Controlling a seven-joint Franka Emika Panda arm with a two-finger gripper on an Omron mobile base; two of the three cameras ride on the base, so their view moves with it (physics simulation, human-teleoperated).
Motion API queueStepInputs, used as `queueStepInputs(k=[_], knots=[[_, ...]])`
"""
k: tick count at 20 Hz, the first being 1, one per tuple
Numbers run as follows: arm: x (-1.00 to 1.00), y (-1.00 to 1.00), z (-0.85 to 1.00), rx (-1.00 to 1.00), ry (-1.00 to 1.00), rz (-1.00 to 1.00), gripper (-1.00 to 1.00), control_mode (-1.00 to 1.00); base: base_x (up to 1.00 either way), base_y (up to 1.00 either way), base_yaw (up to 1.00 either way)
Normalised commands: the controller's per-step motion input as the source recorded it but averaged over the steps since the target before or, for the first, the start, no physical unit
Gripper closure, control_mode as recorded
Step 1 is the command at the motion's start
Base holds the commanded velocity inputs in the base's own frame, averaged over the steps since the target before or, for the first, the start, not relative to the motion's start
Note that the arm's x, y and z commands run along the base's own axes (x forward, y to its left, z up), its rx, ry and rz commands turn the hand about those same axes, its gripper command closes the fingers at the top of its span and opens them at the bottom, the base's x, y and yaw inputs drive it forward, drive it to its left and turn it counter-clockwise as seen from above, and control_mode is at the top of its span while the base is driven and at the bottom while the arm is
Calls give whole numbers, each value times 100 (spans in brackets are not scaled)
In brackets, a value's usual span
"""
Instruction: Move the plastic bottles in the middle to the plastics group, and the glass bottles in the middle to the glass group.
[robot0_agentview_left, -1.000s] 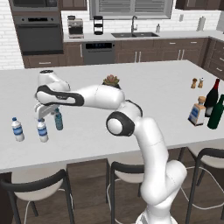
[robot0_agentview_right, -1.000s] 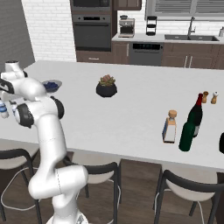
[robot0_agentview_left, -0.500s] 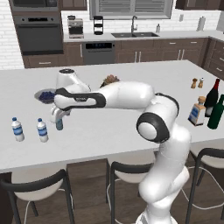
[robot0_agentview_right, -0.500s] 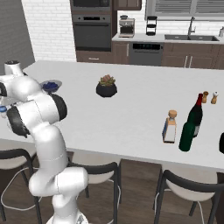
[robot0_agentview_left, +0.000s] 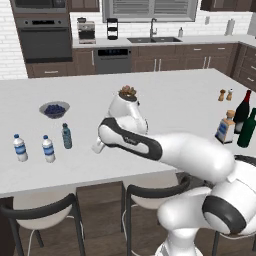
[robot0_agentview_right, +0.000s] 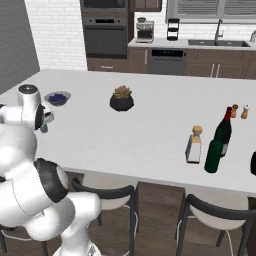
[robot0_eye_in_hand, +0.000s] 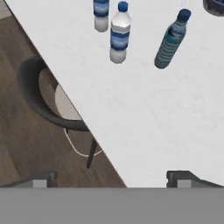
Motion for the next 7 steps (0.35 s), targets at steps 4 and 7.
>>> queueStepInputs(k=[4,7], knots=[[-46,-100,98,2,0,0,-100,-100,0,0,0],[-35,-100,82,0,8,-2,-100,-100,0,0,0]])
